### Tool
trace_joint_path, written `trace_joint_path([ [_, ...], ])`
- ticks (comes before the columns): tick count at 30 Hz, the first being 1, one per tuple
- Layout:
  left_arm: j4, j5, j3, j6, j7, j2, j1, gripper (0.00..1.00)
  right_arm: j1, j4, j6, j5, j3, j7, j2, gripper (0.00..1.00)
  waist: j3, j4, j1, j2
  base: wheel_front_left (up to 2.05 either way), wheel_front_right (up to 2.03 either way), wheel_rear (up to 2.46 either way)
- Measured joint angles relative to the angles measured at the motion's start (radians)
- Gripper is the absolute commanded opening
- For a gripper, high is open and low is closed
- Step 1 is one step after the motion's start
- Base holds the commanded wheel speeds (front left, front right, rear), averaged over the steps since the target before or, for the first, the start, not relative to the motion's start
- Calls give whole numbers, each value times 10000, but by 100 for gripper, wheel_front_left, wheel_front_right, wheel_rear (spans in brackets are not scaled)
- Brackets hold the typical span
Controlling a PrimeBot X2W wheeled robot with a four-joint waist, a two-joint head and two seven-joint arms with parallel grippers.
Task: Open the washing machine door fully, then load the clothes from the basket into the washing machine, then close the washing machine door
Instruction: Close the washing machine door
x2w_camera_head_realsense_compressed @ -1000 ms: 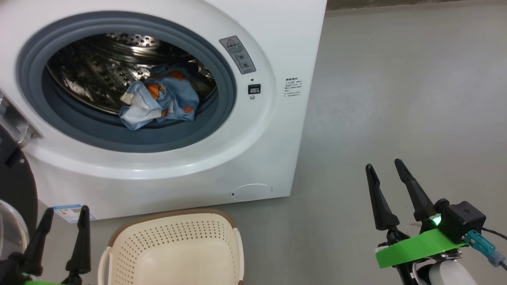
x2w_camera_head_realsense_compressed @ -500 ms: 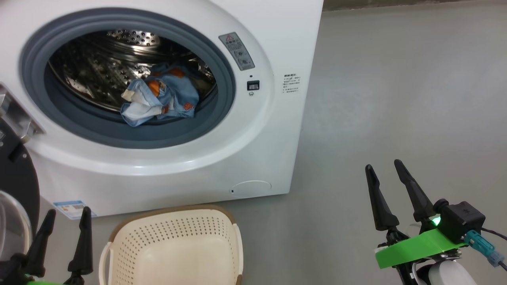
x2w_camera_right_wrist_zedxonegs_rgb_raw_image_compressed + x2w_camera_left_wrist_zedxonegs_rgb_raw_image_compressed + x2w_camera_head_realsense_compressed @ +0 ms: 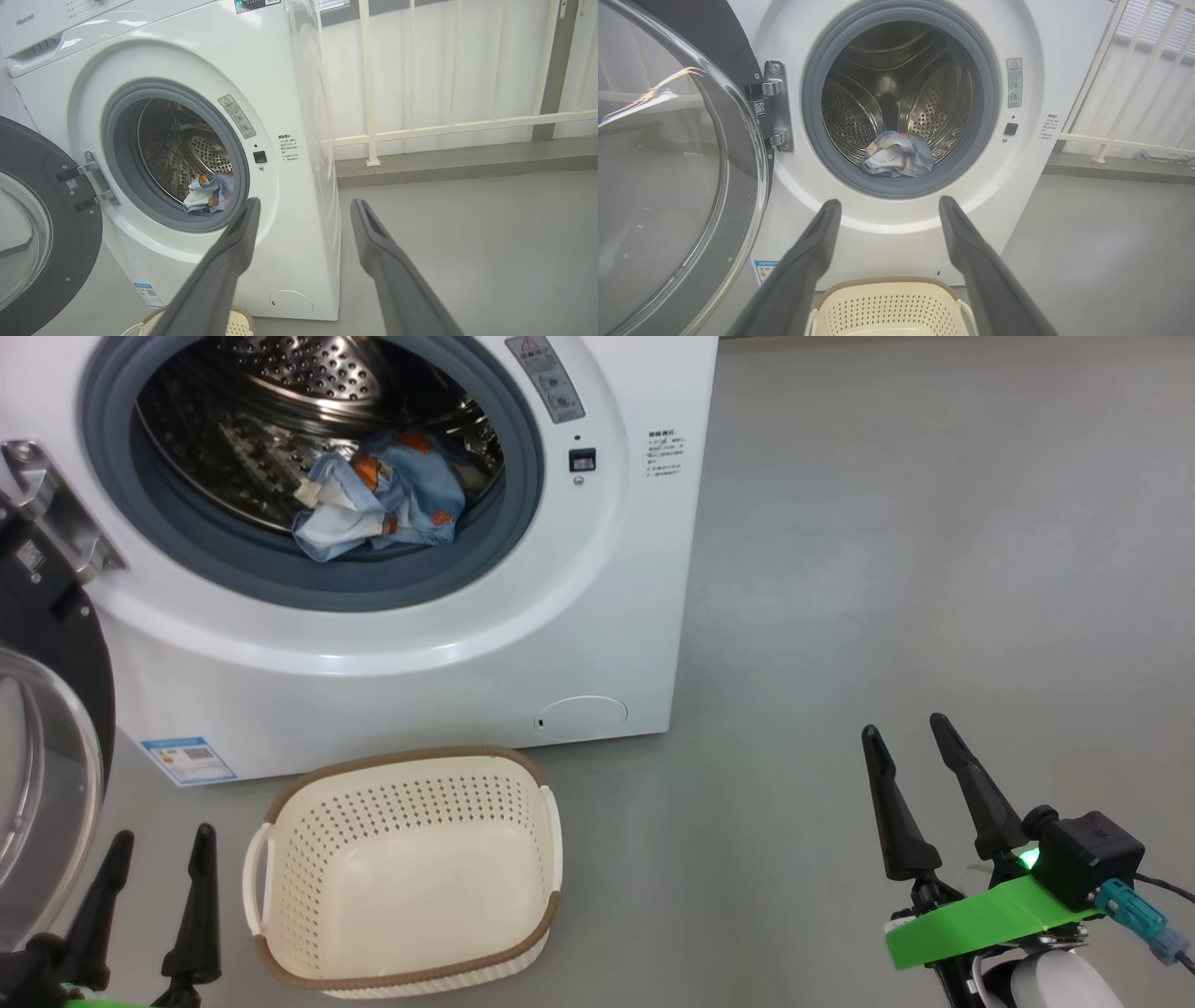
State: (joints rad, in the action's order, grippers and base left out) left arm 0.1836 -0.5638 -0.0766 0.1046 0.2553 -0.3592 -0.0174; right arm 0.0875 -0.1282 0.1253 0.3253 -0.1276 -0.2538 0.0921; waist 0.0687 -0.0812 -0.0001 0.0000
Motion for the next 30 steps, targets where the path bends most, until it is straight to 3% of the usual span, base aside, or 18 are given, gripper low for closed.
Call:
trace_joint_path([
  [30, -4, -88, -146, -150, -2, -6, 3, 100, -180, -6, 0, 13, 6, 0, 13, 100, -97, 82, 1, 0, -11, 11, 0],
])
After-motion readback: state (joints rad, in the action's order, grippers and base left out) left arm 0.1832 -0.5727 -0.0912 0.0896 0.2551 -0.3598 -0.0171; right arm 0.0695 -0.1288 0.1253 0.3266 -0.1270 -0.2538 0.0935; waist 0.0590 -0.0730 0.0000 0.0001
